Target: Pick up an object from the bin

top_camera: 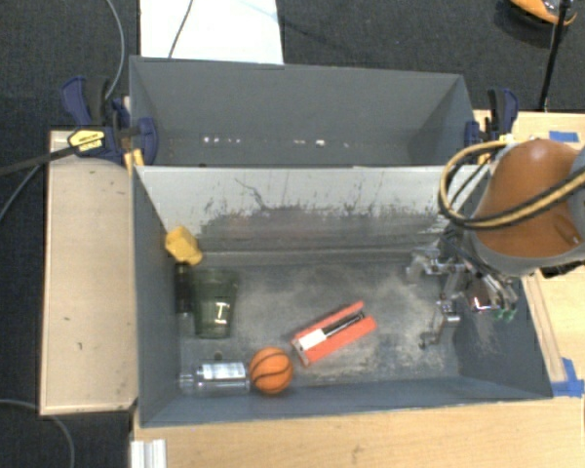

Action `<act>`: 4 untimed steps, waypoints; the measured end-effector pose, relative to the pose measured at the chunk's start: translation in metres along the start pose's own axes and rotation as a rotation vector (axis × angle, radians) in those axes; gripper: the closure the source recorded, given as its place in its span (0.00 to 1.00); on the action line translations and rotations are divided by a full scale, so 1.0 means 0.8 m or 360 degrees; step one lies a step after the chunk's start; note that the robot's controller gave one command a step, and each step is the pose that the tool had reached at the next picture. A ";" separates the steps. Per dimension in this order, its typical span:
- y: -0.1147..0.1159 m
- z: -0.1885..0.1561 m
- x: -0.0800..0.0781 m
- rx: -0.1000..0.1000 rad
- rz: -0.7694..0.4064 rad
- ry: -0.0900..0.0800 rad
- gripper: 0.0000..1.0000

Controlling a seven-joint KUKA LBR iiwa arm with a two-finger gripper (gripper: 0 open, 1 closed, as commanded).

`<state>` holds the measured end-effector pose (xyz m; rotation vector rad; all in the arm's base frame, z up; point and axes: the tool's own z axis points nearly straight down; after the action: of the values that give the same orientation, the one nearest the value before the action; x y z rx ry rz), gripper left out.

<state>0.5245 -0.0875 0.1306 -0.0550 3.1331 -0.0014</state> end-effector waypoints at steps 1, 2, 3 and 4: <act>0.061 0.047 -0.009 0.0002 0.0062 0.0002 0.00; 0.106 0.069 0.005 -0.0002 -0.0065 -0.0003 0.00; 0.150 0.075 0.007 -0.0001 -0.0037 0.0001 1.00; 0.150 0.075 0.007 -0.0001 -0.0044 0.0001 1.00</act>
Offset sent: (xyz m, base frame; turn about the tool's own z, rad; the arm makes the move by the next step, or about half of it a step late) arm -0.0124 0.0897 -0.0606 -0.0500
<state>0.5151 0.0325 0.0701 -0.0985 3.1326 -0.0006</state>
